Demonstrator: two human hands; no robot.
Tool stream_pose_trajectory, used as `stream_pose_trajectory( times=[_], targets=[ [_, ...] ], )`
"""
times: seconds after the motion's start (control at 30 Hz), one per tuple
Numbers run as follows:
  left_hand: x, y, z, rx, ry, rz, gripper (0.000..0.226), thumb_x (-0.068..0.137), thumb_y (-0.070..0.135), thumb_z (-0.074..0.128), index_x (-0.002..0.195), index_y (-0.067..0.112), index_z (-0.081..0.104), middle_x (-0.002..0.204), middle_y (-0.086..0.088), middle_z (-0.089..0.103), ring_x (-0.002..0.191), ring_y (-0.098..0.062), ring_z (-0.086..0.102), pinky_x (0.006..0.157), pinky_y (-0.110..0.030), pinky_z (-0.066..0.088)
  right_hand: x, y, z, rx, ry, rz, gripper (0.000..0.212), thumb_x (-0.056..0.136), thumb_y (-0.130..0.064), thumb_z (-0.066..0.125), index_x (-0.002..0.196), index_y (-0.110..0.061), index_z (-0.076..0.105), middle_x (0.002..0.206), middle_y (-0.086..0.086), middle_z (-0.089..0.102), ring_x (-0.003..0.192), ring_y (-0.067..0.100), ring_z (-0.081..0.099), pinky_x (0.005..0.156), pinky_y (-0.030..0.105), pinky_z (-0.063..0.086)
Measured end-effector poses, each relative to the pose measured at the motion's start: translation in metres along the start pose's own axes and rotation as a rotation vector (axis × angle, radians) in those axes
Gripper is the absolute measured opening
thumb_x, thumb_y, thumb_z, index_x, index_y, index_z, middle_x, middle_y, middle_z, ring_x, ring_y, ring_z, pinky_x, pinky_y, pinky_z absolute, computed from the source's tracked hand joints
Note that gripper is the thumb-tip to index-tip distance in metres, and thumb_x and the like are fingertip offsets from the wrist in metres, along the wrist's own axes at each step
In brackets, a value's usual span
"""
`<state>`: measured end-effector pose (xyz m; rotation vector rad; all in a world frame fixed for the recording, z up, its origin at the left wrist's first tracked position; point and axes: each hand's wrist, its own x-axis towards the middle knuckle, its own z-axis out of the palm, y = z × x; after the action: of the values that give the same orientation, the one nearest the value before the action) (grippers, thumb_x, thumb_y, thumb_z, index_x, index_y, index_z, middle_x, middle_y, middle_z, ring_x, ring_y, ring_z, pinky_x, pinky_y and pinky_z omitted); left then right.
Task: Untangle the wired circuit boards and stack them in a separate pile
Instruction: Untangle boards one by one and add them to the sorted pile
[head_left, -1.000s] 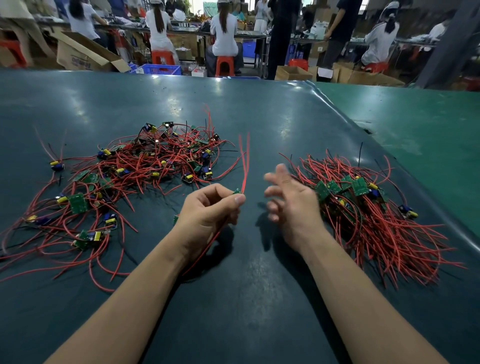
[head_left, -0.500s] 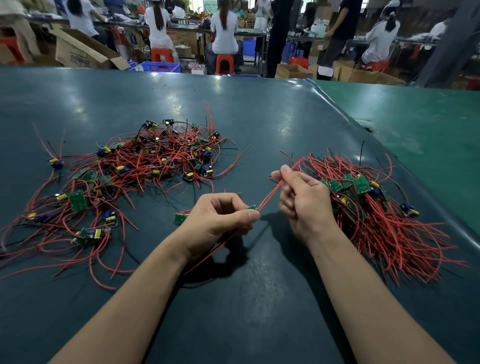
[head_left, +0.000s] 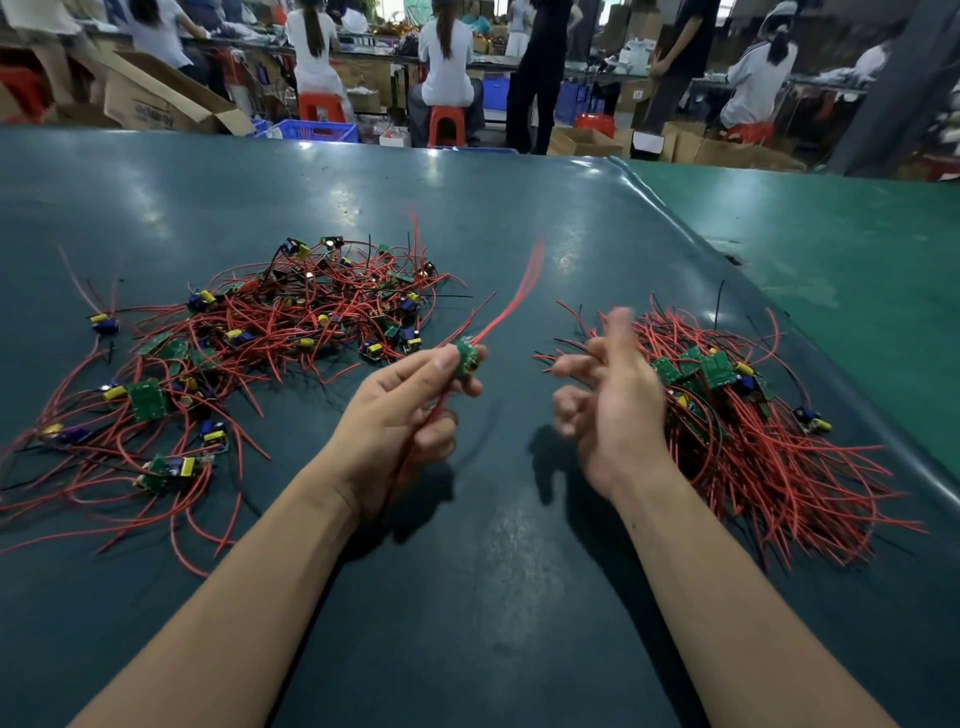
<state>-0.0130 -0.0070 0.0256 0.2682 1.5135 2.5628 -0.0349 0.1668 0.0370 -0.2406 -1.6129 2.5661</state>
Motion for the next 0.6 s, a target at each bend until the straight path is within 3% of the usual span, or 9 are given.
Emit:
stream_pose_trajectory(
  times=[0.1,0.23,0.37,0.5,0.6],
  targets=[
    [0.001,-0.001,0.003,0.138,0.036,0.071,0.022,0.082,0.027,0.061,0.093,0.015,0.076,0.067,-0.003,0.06,0.035,-0.004,0.03,0.038,-0.013,0.025,-0.019,0.01,0.008,-0.4,-0.359,0.101,0.054,0.07,-0.074,0.055,0.067,-0.02,0.062,0.047,-0.003,0.05,0.031,0.01,0.04,0.033,0.014,0.029],
    [0.0,-0.002,0.004,0.246,0.026,0.041,0.026,0.081,0.033,0.06,0.093,0.02,0.078,0.052,-0.003,0.053,0.033,-0.005,0.032,0.036,-0.012,0.024,-0.028,0.009,0.008,-0.415,-0.531,0.067,0.042,0.094,-0.047,0.055,0.065,-0.017,0.063,0.05,0.002,0.051,0.033,0.011,0.043,0.032,0.015,0.03],
    [-0.005,0.003,-0.002,0.245,-0.105,-0.02,0.027,0.089,0.034,0.06,0.101,0.016,0.076,0.052,-0.002,0.045,0.034,-0.004,0.03,0.036,-0.012,0.023,-0.03,0.005,0.005,-0.415,-0.538,0.093,0.04,0.098,-0.032,0.055,0.062,-0.017,0.063,0.05,0.004,0.051,0.033,0.014,0.041,0.033,0.015,0.03],
    [-0.005,0.014,-0.014,0.165,-0.144,-0.077,0.036,0.083,0.019,0.064,0.118,0.015,0.07,0.06,0.002,0.05,0.043,-0.004,0.031,0.039,-0.013,0.022,-0.03,0.005,0.009,-0.339,-0.393,-0.135,0.036,0.096,-0.016,0.059,0.061,-0.011,0.064,0.047,0.005,0.054,0.032,0.013,0.043,0.033,0.016,0.033],
    [-0.002,0.022,-0.023,0.146,-0.078,-0.046,0.031,0.078,0.016,0.068,0.109,0.013,0.074,0.065,0.0,0.056,0.044,-0.004,0.031,0.04,-0.013,0.023,-0.025,0.0,0.005,-0.293,-0.198,-0.321,0.032,0.094,-0.019,0.064,0.063,-0.01,0.063,0.05,0.002,0.057,0.035,0.013,0.046,0.033,0.018,0.033]
  ],
)
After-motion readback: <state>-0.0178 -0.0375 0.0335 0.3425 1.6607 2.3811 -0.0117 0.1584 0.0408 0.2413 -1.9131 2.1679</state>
